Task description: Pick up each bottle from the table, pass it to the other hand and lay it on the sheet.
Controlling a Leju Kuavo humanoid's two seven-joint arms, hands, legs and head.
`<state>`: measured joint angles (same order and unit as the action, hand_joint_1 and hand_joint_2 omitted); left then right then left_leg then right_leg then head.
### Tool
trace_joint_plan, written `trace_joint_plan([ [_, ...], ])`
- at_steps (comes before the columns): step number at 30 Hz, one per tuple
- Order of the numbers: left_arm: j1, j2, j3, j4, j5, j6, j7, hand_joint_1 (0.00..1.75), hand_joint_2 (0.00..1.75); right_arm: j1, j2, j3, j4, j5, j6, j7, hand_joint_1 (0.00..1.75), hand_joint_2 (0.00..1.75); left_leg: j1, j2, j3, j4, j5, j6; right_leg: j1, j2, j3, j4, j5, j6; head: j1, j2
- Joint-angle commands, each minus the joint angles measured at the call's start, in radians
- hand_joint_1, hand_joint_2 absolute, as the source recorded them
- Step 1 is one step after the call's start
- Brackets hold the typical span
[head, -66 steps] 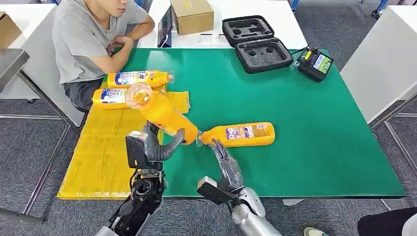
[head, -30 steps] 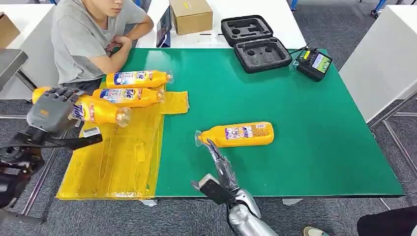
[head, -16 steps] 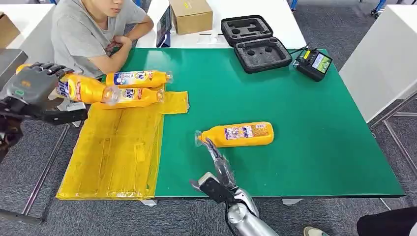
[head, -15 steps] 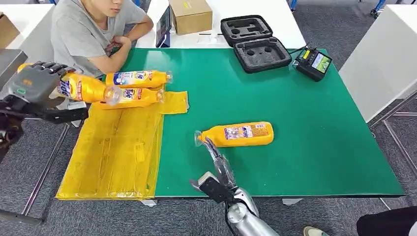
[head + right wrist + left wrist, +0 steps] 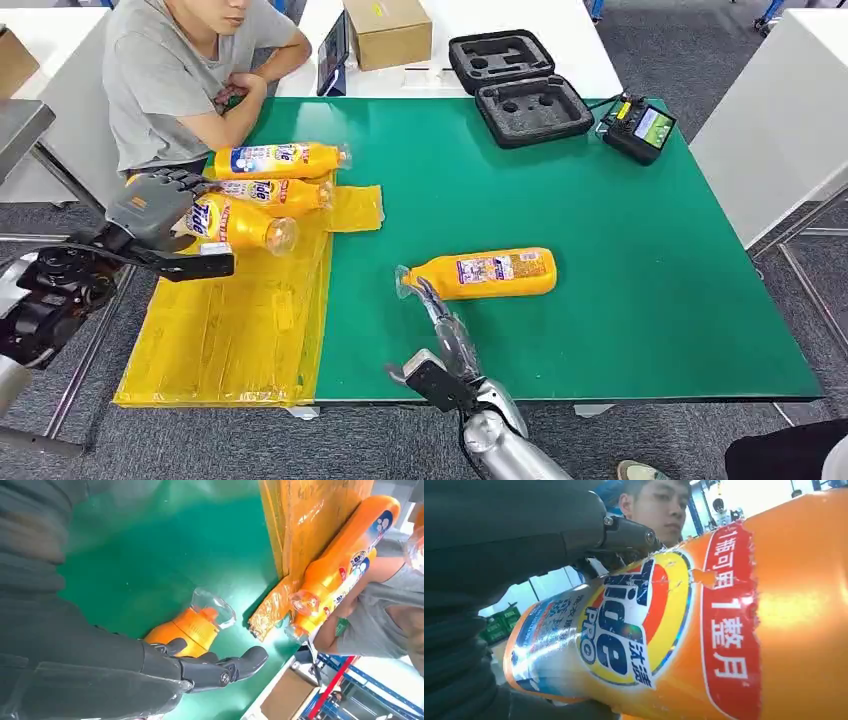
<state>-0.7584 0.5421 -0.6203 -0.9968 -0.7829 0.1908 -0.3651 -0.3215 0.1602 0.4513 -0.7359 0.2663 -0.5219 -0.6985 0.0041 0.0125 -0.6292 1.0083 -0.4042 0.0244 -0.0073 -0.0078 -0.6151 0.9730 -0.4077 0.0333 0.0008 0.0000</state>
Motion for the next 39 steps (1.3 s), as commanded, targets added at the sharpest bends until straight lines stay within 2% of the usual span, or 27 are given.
trace_joint_plan([
  [1,-0.004,-0.112,-0.074,0.170,0.064,-0.071,-0.011,1.75,1.75,-0.019,-0.026,0.041,0.005,-0.014,0.003,0.000,0.00,1.75,-0.001,-0.003,0.004,-0.002,0.000,0.000,-0.001,-0.002,0.005,-0.001,-0.001,0.000,0.000,0.000],
  [6,0.068,-0.169,-0.084,0.255,0.096,-0.011,-0.043,1.75,1.75,-0.029,-0.022,0.065,0.010,-0.020,0.016,0.000,0.00,1.75,-0.001,-0.002,0.006,-0.002,-0.001,0.000,-0.001,-0.001,0.007,-0.002,-0.002,0.000,0.000,0.000],
  [9,0.097,-0.259,-0.089,0.336,0.077,0.070,-0.038,1.75,1.75,-0.037,-0.021,0.074,0.022,-0.034,0.012,0.000,0.00,1.75,-0.001,-0.003,0.006,-0.003,0.000,0.000,-0.001,-0.002,0.006,-0.001,-0.002,0.000,0.000,0.000],
  [10,0.104,-0.310,-0.106,0.383,0.037,0.109,-0.001,1.75,1.75,-0.039,-0.021,0.074,0.029,-0.035,0.015,0.000,0.00,1.75,-0.001,-0.005,0.008,-0.003,-0.002,-0.001,-0.001,-0.003,0.009,-0.002,-0.003,0.000,0.000,0.000],
  [12,0.069,-0.352,-0.121,0.470,0.001,0.130,0.028,1.75,1.75,-0.038,-0.020,0.075,0.034,-0.039,0.014,0.000,0.00,1.75,-0.001,-0.007,0.008,-0.003,-0.001,0.000,-0.002,-0.006,0.010,-0.002,-0.003,0.000,0.000,0.000],
  [16,0.010,-0.387,-0.103,0.559,0.025,0.068,0.015,1.75,1.75,-0.032,-0.019,0.074,0.035,-0.043,0.011,0.000,0.00,1.75,-0.001,-0.007,0.003,0.000,-0.001,0.000,-0.001,-0.005,0.005,-0.001,-0.001,0.000,0.000,0.000],
  [20,0.005,-0.414,-0.110,0.590,0.019,0.039,0.007,1.75,1.75,-0.030,-0.019,0.074,0.034,-0.046,0.013,0.000,0.00,1.75,-0.001,-0.008,0.005,-0.001,0.000,-0.001,-0.001,-0.006,0.008,-0.001,-0.002,-0.001,-0.001,0.000],
  [26,-0.039,-0.471,-0.126,0.639,-0.014,0.030,0.069,1.75,1.75,-0.022,-0.027,0.075,0.019,-0.052,0.006,0.000,0.00,1.75,-0.001,-0.013,0.006,-0.001,0.002,0.000,-0.001,-0.011,0.010,-0.001,-0.001,0.000,-0.001,0.000],
  [27,-0.044,-0.475,-0.121,0.643,-0.013,0.037,0.079,1.57,1.75,-0.019,-0.028,0.074,0.017,-0.053,0.004,0.000,0.00,1.75,-0.001,-0.013,0.007,-0.001,0.002,0.000,-0.001,-0.011,0.011,-0.002,-0.001,0.000,-0.001,0.000],
  [28,-0.049,-0.477,-0.114,0.651,-0.010,0.043,0.087,0.93,1.75,-0.016,-0.029,0.075,0.016,-0.054,0.002,0.000,0.00,1.75,-0.001,-0.013,0.006,-0.001,0.003,0.001,-0.001,-0.012,0.011,-0.002,-0.001,0.000,0.000,0.000],
  [29,-0.050,-0.477,-0.113,0.652,-0.010,0.044,0.088,0.75,1.75,-0.016,-0.028,0.075,0.015,-0.054,0.002,0.000,0.00,1.75,-0.001,-0.012,0.006,-0.001,0.003,0.001,-0.001,-0.011,0.011,-0.001,-0.001,0.000,-0.001,0.000],
  [30,-0.050,-0.475,-0.109,0.653,-0.008,0.051,0.089,0.30,1.75,-0.014,-0.027,0.075,0.014,-0.054,0.003,0.000,0.00,1.75,-0.001,-0.013,0.007,-0.001,0.003,0.001,-0.001,-0.012,0.012,-0.001,-0.001,0.000,-0.001,0.000],
  [31,-0.048,-0.474,-0.108,0.653,-0.009,0.060,0.091,0.02,1.75,-0.014,-0.025,0.075,0.015,-0.054,0.003,0.000,0.00,1.75,-0.001,-0.012,0.006,-0.001,0.003,0.002,-0.001,-0.011,0.011,-0.001,0.000,0.000,0.000,0.000],
  [39,-0.048,-0.474,-0.108,0.653,-0.009,0.060,0.091,0.02,1.75,-0.014,-0.025,0.075,0.015,-0.054,0.003,0.000,0.00,1.75,-0.001,-0.011,0.006,-0.001,0.003,0.001,-0.001,-0.010,0.010,-0.001,0.000,-0.001,-0.001,0.000],
])
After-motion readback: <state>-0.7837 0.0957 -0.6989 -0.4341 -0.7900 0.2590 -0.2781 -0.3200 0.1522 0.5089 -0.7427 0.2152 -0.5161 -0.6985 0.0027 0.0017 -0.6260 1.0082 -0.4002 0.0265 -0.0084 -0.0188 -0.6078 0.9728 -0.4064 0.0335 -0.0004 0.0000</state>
